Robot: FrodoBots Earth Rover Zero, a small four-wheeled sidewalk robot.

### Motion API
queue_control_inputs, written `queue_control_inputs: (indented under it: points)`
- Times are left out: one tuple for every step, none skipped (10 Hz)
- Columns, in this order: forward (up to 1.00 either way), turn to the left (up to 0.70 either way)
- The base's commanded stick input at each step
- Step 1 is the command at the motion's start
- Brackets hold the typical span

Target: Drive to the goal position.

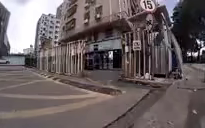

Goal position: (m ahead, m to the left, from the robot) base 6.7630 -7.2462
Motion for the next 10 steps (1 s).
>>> queue_control_inputs:
  points:
    - [0.7,0.0]
    - [0.7,0.0]
    - [0.7,0.0]
    - [0.7,0.0]
    - [0.7,0.0]
    - [0.7,0.0]
    - [0.7,0.0]
    - [0.7,0.0]
    - [0.7,0.0]
    - [0.7,0.0]
